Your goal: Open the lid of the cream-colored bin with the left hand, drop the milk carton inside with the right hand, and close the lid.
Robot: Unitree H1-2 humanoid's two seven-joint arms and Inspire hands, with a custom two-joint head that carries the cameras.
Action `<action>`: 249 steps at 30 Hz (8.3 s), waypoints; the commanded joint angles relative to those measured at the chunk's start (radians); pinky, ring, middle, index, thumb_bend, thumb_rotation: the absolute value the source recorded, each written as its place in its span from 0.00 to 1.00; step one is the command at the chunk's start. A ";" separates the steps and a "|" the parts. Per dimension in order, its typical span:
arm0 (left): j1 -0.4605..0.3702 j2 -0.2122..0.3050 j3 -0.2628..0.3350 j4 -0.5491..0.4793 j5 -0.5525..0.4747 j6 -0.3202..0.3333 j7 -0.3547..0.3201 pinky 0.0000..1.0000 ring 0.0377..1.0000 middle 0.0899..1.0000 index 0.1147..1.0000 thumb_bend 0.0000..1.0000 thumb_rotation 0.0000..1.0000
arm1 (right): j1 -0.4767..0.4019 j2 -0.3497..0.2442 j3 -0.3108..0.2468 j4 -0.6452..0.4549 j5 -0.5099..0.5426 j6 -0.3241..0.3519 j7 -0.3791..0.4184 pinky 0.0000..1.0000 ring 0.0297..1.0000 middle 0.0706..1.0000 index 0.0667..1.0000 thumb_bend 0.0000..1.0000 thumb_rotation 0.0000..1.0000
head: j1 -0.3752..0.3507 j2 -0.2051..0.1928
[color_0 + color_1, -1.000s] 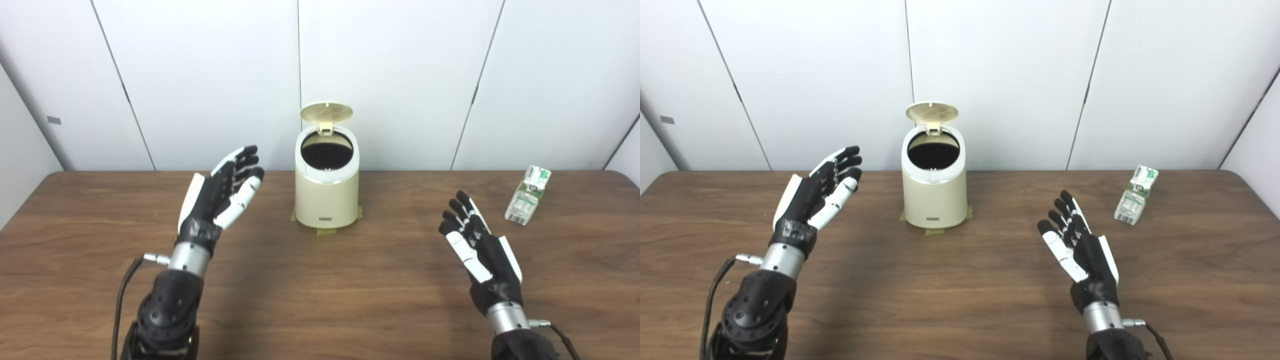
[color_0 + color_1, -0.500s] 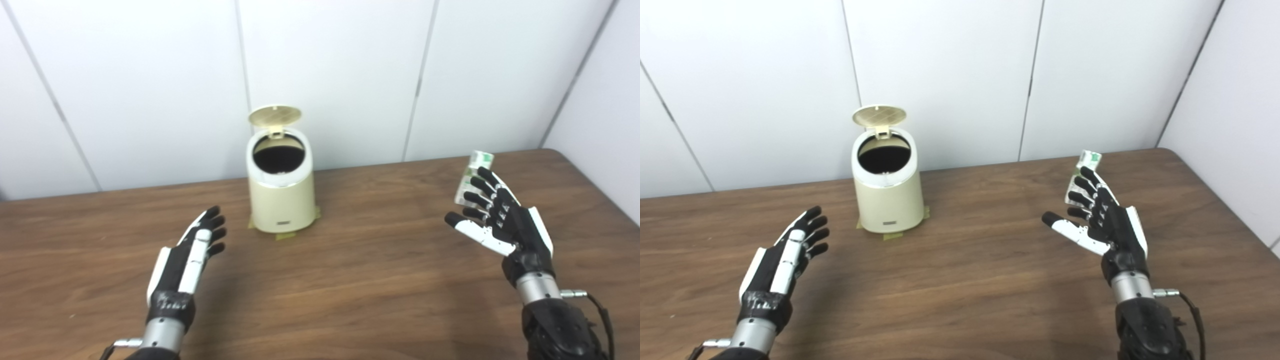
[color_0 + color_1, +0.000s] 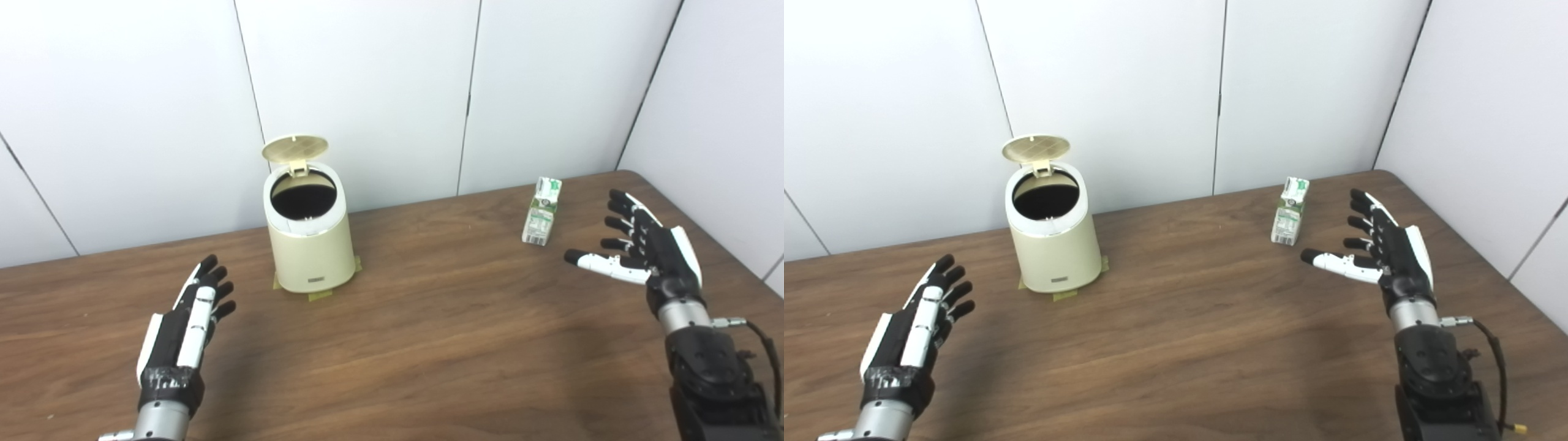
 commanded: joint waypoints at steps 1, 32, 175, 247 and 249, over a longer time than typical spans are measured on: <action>-0.044 0.003 -0.008 -0.013 -0.014 -0.016 -0.004 0.87 0.91 0.95 0.97 0.42 0.82 | -0.073 -0.057 0.024 0.017 -0.038 -0.033 0.010 0.76 0.92 0.95 0.91 0.99 0.20 | 0.012 -0.005; -0.024 0.089 -0.055 -0.131 -0.054 0.065 -0.044 0.90 0.91 0.93 0.97 0.41 0.78 | -0.435 -0.175 0.174 0.501 -0.133 0.014 0.038 0.65 0.85 0.93 0.93 0.97 0.09 | 0.033 -0.015; 0.101 -0.053 -0.117 -0.121 0.008 -0.052 0.053 0.95 0.91 0.92 0.96 0.46 0.86 | -0.626 0.392 0.460 0.413 -0.433 -0.497 -0.217 0.32 0.40 0.48 0.46 0.50 0.00 | 0.307 -0.040; 0.111 -0.087 -0.131 -0.226 -0.011 -0.006 0.066 0.91 0.93 0.95 0.97 0.42 0.81 | -0.653 0.313 0.511 0.562 -0.491 -0.441 -0.204 0.70 0.78 0.80 0.73 1.00 0.20 | 0.286 -0.022; 0.112 -0.088 -0.131 -0.225 -0.009 -0.007 0.068 0.91 0.92 0.94 0.97 0.41 0.80 | -0.652 0.313 0.508 0.560 -0.495 -0.455 -0.226 0.70 0.75 0.74 0.69 0.99 0.19 | 0.286 -0.023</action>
